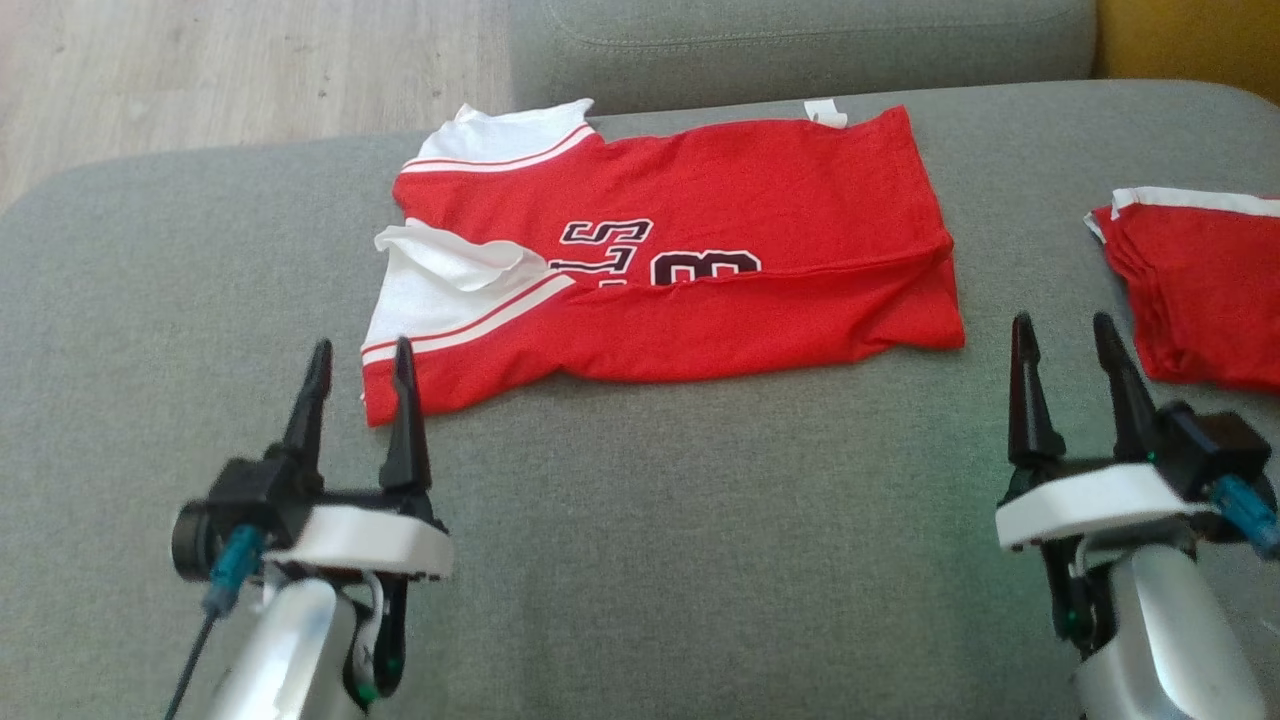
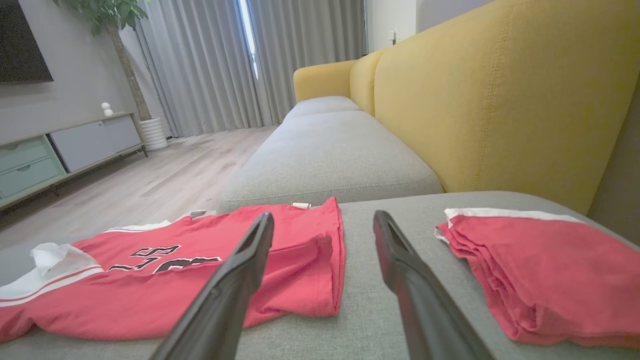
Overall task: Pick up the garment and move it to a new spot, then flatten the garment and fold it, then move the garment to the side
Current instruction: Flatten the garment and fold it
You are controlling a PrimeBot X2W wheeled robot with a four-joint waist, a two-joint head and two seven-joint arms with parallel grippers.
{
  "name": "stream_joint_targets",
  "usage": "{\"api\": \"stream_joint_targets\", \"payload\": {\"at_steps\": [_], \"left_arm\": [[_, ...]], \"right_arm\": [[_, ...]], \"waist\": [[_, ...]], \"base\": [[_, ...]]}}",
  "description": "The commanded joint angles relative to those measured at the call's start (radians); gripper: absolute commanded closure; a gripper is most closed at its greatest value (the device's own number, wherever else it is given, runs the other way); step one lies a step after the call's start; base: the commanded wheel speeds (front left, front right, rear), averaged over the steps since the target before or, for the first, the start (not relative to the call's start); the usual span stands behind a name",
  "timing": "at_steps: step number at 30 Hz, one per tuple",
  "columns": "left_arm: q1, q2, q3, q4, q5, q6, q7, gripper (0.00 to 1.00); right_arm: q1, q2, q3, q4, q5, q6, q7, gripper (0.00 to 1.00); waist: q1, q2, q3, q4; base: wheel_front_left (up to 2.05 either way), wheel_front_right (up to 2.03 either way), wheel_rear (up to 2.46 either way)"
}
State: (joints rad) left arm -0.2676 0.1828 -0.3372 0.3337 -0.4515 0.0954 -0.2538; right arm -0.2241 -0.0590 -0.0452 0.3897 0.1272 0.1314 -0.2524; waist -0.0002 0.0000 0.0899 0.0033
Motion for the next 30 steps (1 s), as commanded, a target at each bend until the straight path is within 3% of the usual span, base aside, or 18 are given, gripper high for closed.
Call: {"api": "stream_joint_targets", "payload": {"at_steps": [1, 8, 14, 25, 30], "left_arm": [[-0.01, -0.007, 0.062, -0.038, 0.033, -0.007, -0.008, 0.0], [0.008, -0.047, 0.125, -0.026, 0.076, -0.034, -0.008, 0.0], [-0.045, -0.053, 0.134, 0.125, 0.083, -0.04, 0.012, 0.0], [-0.198, -0.022, 0.156, 0.383, 0.06, -0.015, 0.119, 0.0], [-0.249, 0.003, 0.182, 0.486, 0.056, 0.039, 0.132, 0.0]], "right_arm": [[-0.002, 0.008, 0.035, -0.05, 0.028, -0.001, -0.009, 0.0], [0.007, 0.008, 0.044, -0.082, 0.068, -0.001, -0.009, 0.0], [-0.013, 0.009, 0.075, -0.1, 0.072, -0.001, -0.009, 0.0], [-0.032, 0.009, 0.115, -0.126, 0.091, -0.001, -0.009, 0.0], [-0.036, 0.009, 0.131, -0.131, 0.105, -0.001, -0.009, 0.0]], "waist": [[0.0002, 0.0, -0.003, 0.003], [0.0002, 0.0, 0.008, -0.003], [0.0002, 0.0, 0.039, -0.024], [0.0002, 0.0, 0.108, -0.063], [0.0002, 0.0, 0.122, -0.08]], "base": [[0.0, 0.0, 0.0], [0.0, 0.0, 0.0], [0.0, 0.0, 0.0], [0.0, 0.0, 0.0], [0.0, 0.0, 0.0]]}}
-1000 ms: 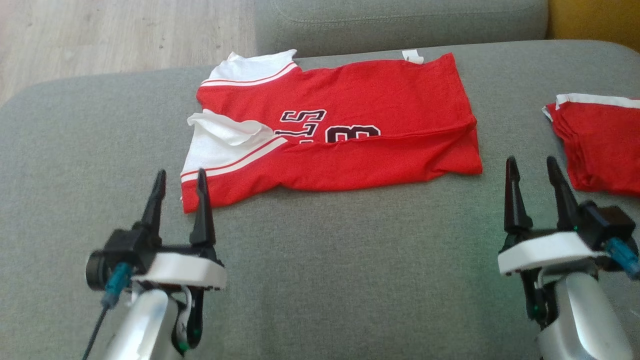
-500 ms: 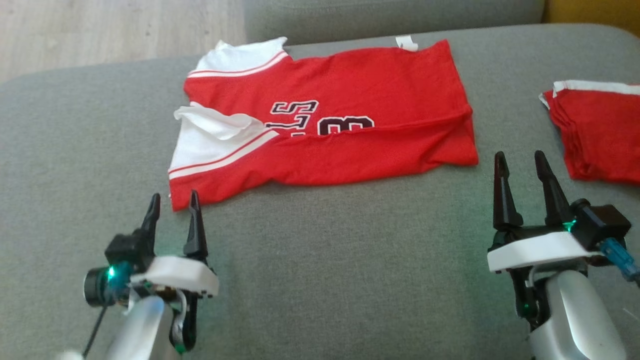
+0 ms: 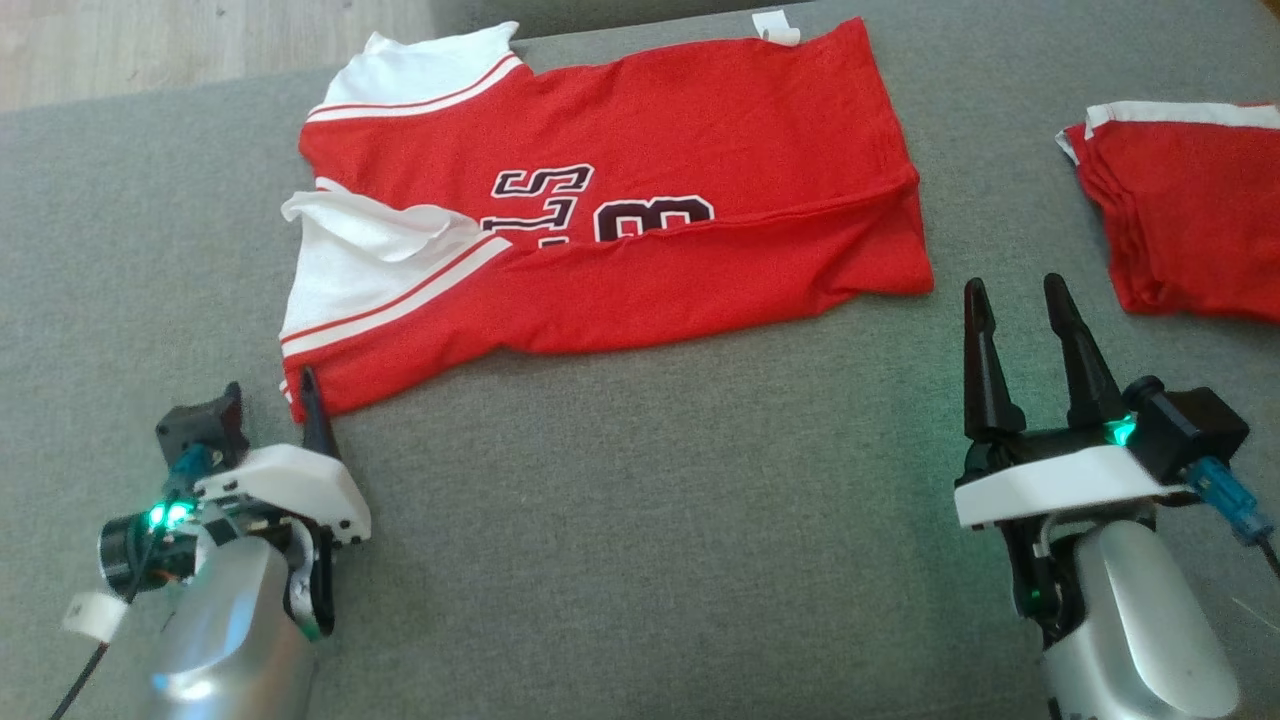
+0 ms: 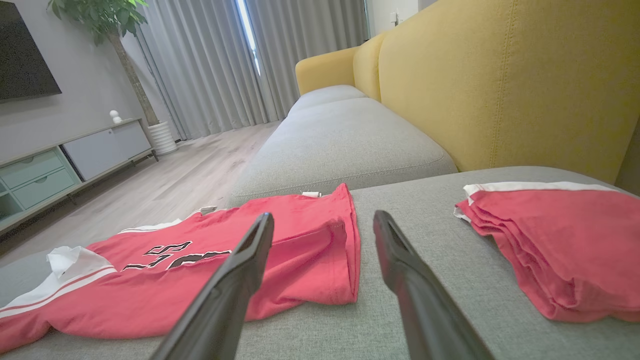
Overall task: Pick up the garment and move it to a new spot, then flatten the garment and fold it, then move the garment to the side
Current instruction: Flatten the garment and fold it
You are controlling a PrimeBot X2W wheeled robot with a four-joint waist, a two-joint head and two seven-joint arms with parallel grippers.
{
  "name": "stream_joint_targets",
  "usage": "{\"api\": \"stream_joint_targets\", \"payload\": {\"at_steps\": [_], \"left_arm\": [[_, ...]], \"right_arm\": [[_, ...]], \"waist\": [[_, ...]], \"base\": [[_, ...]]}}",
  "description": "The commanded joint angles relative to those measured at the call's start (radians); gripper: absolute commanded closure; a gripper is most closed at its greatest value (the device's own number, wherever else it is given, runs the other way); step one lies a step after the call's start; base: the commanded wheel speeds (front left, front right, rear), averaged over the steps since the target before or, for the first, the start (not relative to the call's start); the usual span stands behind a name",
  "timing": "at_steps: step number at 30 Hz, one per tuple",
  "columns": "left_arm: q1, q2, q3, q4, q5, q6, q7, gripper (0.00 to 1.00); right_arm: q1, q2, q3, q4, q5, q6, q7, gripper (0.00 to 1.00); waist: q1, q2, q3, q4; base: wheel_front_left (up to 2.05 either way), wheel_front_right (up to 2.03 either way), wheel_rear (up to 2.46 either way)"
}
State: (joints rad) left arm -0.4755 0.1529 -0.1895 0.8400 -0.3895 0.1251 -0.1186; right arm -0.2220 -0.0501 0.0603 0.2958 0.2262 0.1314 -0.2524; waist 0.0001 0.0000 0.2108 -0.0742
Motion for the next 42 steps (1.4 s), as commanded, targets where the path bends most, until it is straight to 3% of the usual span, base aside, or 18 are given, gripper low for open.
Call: {"api": "stream_joint_targets", "payload": {"at_steps": [1, 5, 12, 13, 14, 15, 22, 25, 31, 42], "left_arm": [[-0.046, 0.035, 0.036, -0.006, -0.007, 0.012, -0.001, 0.0], [-0.063, 0.04, 0.016, 0.051, -0.006, -0.01, 0.039, 0.0], [-0.084, 0.035, -0.035, 0.111, -0.006, -0.085, 0.147, 0.0], [-0.085, 0.034, -0.041, 0.113, -0.007, -0.095, 0.157, 0.24], [-0.085, 0.031, -0.047, 0.112, -0.007, -0.105, 0.164, 0.72], [-0.085, 0.028, -0.051, 0.109, -0.009, -0.115, 0.167, 1.0], [-0.085, 0.014, -0.061, 0.063, -0.021, -0.147, 0.141, 1.0], [-0.09, 0.02, -0.057, 0.026, -0.019, -0.133, 0.104, 1.0], [-0.111, 0.044, -0.057, -0.065, 0.01, -0.095, 0.005, 1.0], [-0.148, 0.047, -0.078, -0.208, 0.05, -0.071, -0.106, 1.0]], "right_arm": [[-0.038, 0.0, 0.028, -0.037, 0.007, -0.001, -0.009, 0.0], [-0.038, 0.0, 0.035, -0.04, 0.017, -0.001, -0.009, 0.0], [-0.041, 0.0, 0.036, -0.044, 0.038, -0.001, -0.009, 0.0], [-0.043, 0.0, 0.037, -0.043, 0.041, -0.001, -0.009, 0.0], [-0.045, 0.0, 0.038, -0.041, 0.044, -0.001, -0.009, 0.0], [-0.047, 0.0, 0.038, -0.039, 0.046, -0.001, -0.009, 0.0], [-0.065, 0.0, 0.04, -0.009, 0.04, -0.001, -0.009, 0.0], [-0.085, 0.0, 0.039, 0.053, 0.023, -0.001, -0.006, 0.0], [-0.174, 0.0, -0.004, 0.227, 0.022, -0.001, 0.074, 0.0], [-0.432, 0.0, -0.042, 0.623, 0.2, -0.001, 0.169, 0.0]], "waist": [[-0.0001, 0.0, 0.003, -0.004], [-0.0001, 0.0, 0.006, -0.011], [-0.0001, 0.0, 0.008, -0.012], [-0.0001, 0.0, 0.006, -0.011], [-0.0001, 0.0, 0.004, -0.01], [-0.0001, 0.0, 0.002, -0.008], [-0.0001, 0.0, -0.014, 0.008], [-0.0001, 0.0, -0.018, 0.015], [-0.0001, 0.0, -0.009, 0.035], [-0.0001, 0.0, 0.035, 0.068]], "base": [[0.0, 0.0, 0.0], [0.0, 0.0, 0.0], [0.0, 0.0, 0.0], [0.0, 0.0, 0.0], [0.0, 0.0, 0.0], [0.0, 0.0, 0.0], [0.0, 0.0, 0.0], [0.0, 0.0, 0.0], [0.0, 0.0, 0.0], [0.0, 0.0, 0.0]]}}
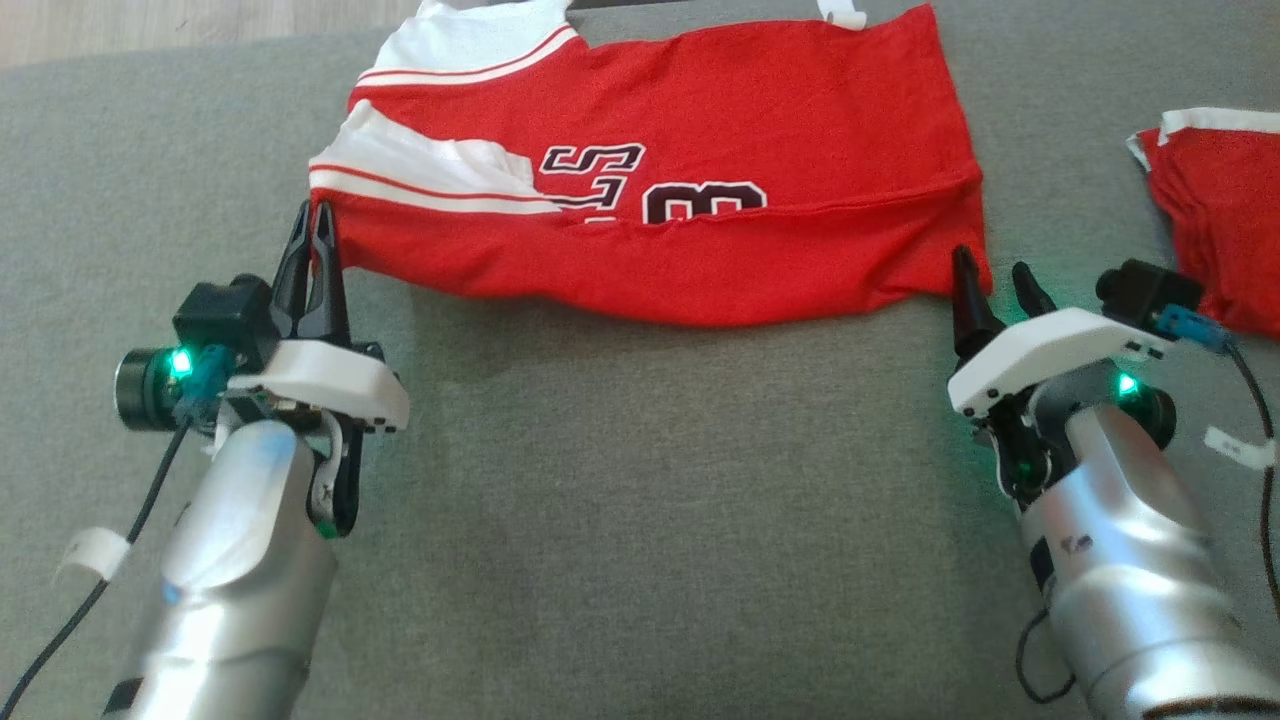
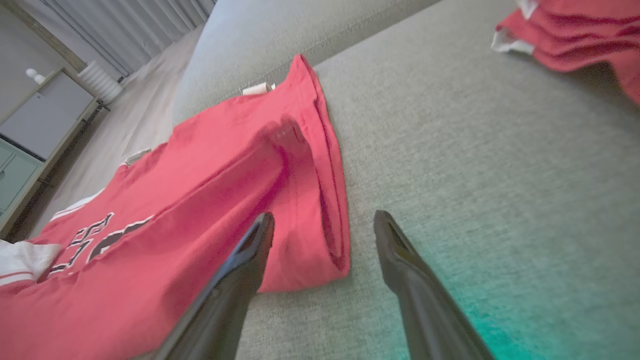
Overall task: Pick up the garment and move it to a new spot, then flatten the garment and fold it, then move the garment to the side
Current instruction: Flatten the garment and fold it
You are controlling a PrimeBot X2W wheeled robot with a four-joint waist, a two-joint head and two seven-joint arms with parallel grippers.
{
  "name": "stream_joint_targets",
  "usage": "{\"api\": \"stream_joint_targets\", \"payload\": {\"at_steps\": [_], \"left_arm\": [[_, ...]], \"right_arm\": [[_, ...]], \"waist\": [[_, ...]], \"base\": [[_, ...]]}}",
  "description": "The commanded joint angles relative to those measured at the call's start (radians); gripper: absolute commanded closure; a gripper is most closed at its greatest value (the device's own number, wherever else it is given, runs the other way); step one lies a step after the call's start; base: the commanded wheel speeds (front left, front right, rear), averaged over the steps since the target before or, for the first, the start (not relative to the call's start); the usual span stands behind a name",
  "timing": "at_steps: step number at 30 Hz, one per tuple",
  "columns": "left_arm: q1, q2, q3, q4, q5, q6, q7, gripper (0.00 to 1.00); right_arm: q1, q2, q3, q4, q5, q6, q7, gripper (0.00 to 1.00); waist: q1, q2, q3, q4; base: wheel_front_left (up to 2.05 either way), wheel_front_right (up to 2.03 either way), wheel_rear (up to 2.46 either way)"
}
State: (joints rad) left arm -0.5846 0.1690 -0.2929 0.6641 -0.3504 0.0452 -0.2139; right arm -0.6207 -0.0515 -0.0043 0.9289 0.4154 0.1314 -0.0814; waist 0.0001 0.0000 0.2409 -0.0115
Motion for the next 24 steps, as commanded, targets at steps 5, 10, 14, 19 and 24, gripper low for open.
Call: {"api": "stream_joint_targets", "payload": {"at_steps": [5, 10, 14, 19, 24], "left_arm": [[-0.039, 0.017, 0.01, -0.048, 0.012, 0.007, -0.016, 1.0], [-0.043, 0.01, -0.002, -0.051, 0.009, 0.004, -0.015, 1.0], [-0.036, 0.019, -0.001, -0.031, 0.0, 0.005, -0.004, 1.0], [-0.018, 0.033, 0.002, -0.009, -0.01, 0.004, 0.007, 1.0], [0.016, 0.051, 0.007, 0.01, -0.022, 0.003, 0.008, 1.0]], "right_arm": [[-0.133, 0.001, 0.041, 0.189, 0.016, -0.001, -0.017, 0.0], [-0.203, 0.001, 0.1, 0.307, 0.039, -0.001, -0.03, 0.05], [-0.23, 0.001, 0.163, 0.34, 0.067, -0.001, -0.067, 1.0], [-0.24, 0.001, 0.186, 0.352, 0.043, -0.001, -0.128, 1.0], [-0.232, 0.001, 0.16, 0.359, -0.015, -0.001, -0.167, 1.0]], "waist": [[-0.0001, 0.0, 0.015, 0.022], [-0.0001, 0.0, 0.024, 0.037], [-0.0001, 0.0, 0.024, 0.033], [-0.0001, 0.0, 0.008, 0.018], [-0.0001, 0.0, -0.03, 0.0]], "base": [[0.0, 0.0, 0.0], [0.0, 0.0, 0.0], [0.0, 0.0, 0.0], [0.0, 0.0, 0.0], [0.0, 0.0, 0.0]]}}
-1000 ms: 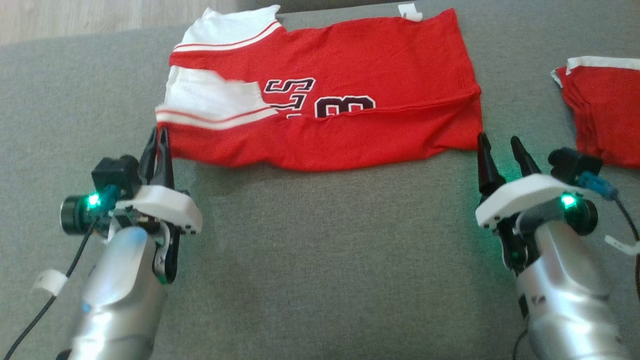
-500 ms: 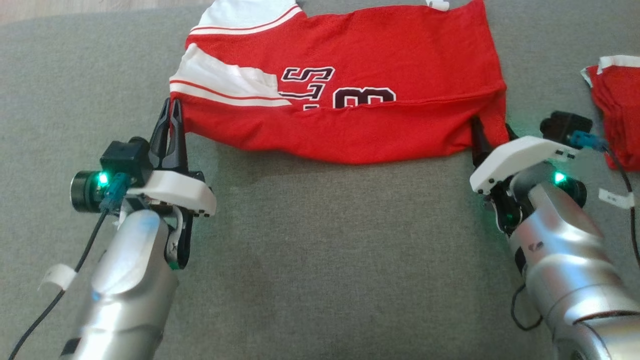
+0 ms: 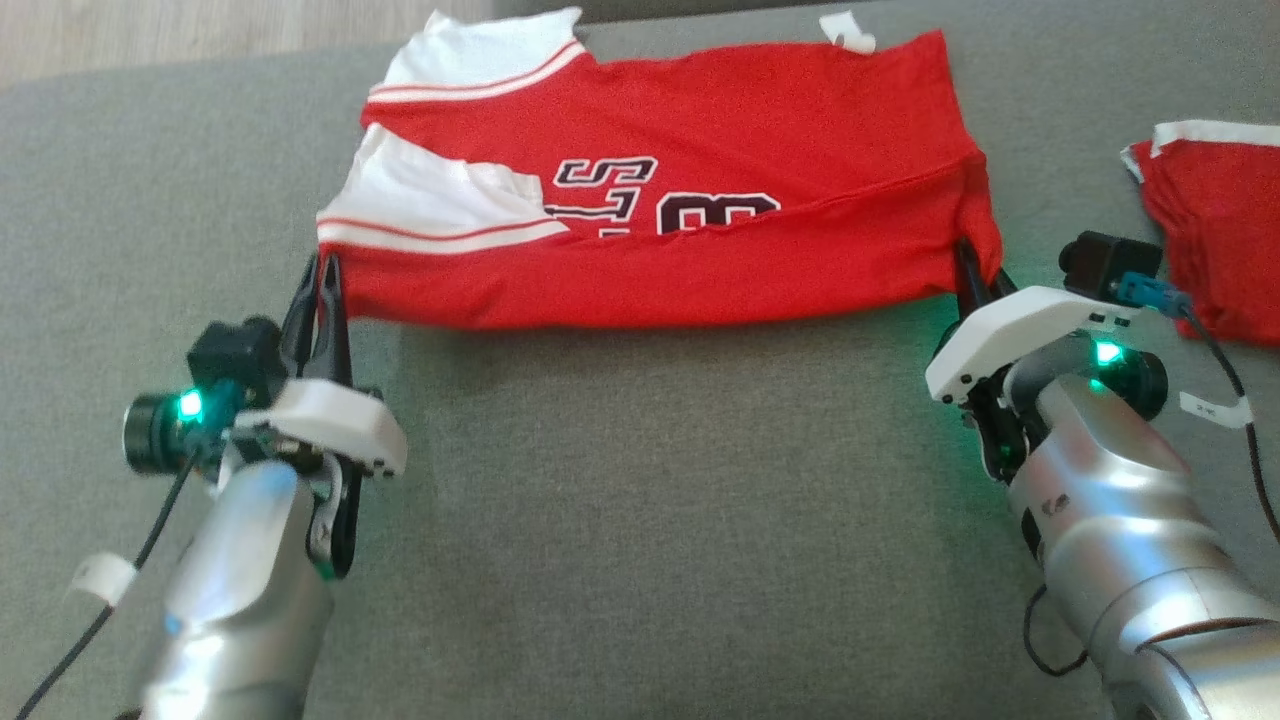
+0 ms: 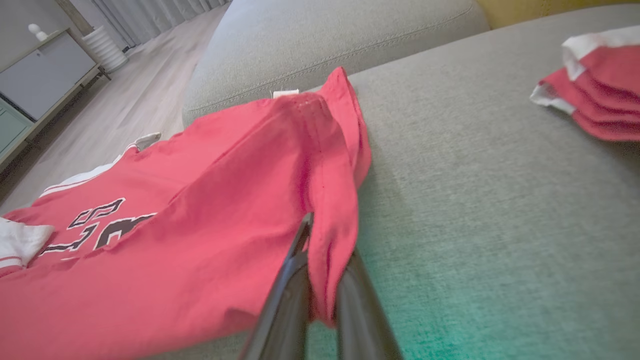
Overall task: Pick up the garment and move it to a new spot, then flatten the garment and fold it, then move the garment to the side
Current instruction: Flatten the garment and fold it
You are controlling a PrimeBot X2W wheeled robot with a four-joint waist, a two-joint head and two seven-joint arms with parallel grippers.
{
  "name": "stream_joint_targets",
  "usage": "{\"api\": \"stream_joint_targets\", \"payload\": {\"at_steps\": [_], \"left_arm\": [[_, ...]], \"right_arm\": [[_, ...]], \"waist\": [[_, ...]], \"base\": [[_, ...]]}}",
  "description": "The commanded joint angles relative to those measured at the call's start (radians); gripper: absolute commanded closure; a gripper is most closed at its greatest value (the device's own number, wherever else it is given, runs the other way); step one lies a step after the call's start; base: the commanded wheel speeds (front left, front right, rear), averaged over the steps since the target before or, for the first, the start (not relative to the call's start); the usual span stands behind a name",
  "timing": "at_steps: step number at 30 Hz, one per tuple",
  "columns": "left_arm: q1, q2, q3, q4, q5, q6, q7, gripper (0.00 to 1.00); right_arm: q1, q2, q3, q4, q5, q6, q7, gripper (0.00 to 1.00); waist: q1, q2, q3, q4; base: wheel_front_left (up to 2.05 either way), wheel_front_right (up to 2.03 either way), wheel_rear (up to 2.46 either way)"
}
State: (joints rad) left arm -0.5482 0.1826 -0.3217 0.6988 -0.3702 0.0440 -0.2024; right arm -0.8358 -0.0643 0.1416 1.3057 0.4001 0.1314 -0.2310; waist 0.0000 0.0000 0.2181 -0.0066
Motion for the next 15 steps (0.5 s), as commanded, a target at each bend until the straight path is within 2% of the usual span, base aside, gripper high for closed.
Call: {"api": "stream_joint_targets", "payload": {"at_steps": [1, 9, 15], "left_arm": [[-0.013, 0.04, 0.036, -0.021, -0.005, 0.004, -0.003, 1.0], [0.049, 0.049, 0.034, -0.011, -0.021, 0.004, -0.002, 1.0], [0.144, 0.041, 0.006, -0.026, -0.033, -0.013, 0.022, 1.0]], "right_arm": [[-0.013, 0.014, 0.009, -0.017, -0.008, -0.001, -0.02, 1.0], [0.043, 0.014, -0.017, -0.016, -0.063, -0.001, -0.027, 1.0], [0.121, 0.014, 0.003, -0.017, -0.046, -0.001, 0.006, 1.0]], "waist": [[0.0, 0.0, -0.017, -0.008], [0.0, 0.0, -0.102, -0.023], [0.0, 0.0, -0.182, -0.033]], "base": [[0.0, 0.0, 0.0], [0.0, 0.0, 0.0], [0.0, 0.0, 0.0]]}}
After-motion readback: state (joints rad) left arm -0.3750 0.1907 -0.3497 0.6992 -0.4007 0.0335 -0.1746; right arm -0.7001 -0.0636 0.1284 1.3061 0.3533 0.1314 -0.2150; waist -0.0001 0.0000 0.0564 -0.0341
